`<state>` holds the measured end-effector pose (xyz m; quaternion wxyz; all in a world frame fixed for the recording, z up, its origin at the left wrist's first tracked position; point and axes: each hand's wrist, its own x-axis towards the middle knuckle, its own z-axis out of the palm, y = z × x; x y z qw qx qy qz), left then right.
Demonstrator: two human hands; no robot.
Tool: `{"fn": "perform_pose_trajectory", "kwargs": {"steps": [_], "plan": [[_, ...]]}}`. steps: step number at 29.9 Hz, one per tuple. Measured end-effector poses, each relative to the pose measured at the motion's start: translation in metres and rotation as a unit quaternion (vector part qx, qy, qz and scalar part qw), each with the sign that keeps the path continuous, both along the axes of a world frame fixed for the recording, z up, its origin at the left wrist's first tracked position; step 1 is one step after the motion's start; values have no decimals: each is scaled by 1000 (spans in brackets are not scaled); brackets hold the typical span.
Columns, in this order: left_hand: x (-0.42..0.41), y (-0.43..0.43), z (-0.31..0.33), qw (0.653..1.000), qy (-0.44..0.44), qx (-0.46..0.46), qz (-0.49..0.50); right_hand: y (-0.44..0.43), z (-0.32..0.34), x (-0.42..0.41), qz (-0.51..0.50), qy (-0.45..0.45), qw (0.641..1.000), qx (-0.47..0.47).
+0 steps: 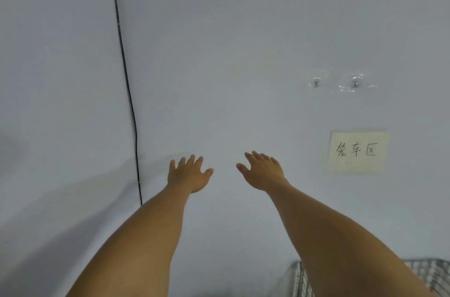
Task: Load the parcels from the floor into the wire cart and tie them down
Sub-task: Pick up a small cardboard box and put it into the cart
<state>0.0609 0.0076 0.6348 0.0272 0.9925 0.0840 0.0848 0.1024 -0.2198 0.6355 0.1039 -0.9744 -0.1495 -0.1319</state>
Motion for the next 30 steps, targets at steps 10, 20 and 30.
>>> {"fn": "perform_pose_trajectory", "kwargs": {"steps": [10,20,30], "plan": [[25,44,-205,984,144,-104,20,43,-193,31,12,155,987,-27],[21,62,-470,922,282,-251,88,77,-467,34,3,353,935,23],[-14,54,-725,787,313,-461,265,91,-723,3,-55,514,851,94]]}}
